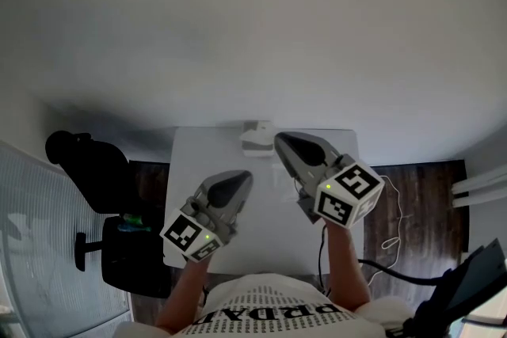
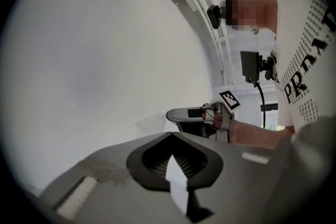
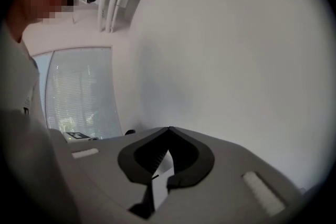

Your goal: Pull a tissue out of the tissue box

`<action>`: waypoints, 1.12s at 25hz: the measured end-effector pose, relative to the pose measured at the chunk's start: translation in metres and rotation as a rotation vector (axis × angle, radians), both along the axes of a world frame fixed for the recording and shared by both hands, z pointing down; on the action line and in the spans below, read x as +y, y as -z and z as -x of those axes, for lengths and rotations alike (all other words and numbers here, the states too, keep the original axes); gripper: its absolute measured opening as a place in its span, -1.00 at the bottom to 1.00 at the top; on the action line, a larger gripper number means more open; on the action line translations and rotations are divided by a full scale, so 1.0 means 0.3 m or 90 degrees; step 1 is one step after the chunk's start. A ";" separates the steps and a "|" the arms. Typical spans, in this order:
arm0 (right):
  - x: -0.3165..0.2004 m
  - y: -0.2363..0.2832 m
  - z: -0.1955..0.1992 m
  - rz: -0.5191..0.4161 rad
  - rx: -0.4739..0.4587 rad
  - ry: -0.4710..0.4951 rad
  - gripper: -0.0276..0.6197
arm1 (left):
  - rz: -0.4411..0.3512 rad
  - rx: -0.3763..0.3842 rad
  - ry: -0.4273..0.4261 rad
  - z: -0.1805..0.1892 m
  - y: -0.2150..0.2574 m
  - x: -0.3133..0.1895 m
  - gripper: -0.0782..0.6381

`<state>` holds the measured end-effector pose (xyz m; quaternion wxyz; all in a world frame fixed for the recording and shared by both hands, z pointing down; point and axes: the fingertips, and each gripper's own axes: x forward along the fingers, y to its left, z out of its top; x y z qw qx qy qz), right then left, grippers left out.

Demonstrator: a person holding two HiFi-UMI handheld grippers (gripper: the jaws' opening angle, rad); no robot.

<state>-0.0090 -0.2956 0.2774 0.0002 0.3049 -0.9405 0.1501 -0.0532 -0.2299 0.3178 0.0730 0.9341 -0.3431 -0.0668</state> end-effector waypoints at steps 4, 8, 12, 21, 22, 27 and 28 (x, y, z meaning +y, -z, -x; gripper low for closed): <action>0.012 0.023 -0.010 -0.024 -0.004 -0.007 -0.90 | -0.003 -0.004 -0.003 -0.012 0.019 0.002 -0.80; 0.006 0.026 0.004 -0.035 0.000 -0.008 -0.90 | -0.002 -0.008 -0.005 -0.011 0.019 -0.009 -0.80; 0.018 0.033 0.007 -0.059 0.021 -0.010 -0.90 | -0.009 -0.013 -0.003 -0.016 0.034 -0.009 -0.80; 0.029 0.021 0.003 -0.070 0.038 -0.014 -0.90 | -0.012 -0.016 0.004 -0.011 0.032 -0.015 -0.80; 0.028 0.019 0.002 -0.070 0.040 -0.015 -0.90 | -0.012 -0.015 0.004 -0.012 0.030 -0.016 -0.80; 0.020 0.017 0.005 -0.069 0.046 -0.017 -0.90 | -0.010 -0.014 0.001 -0.010 0.025 -0.023 -0.80; 0.018 0.017 0.007 -0.069 0.047 -0.017 -0.90 | -0.010 -0.014 0.001 -0.009 0.024 -0.025 -0.80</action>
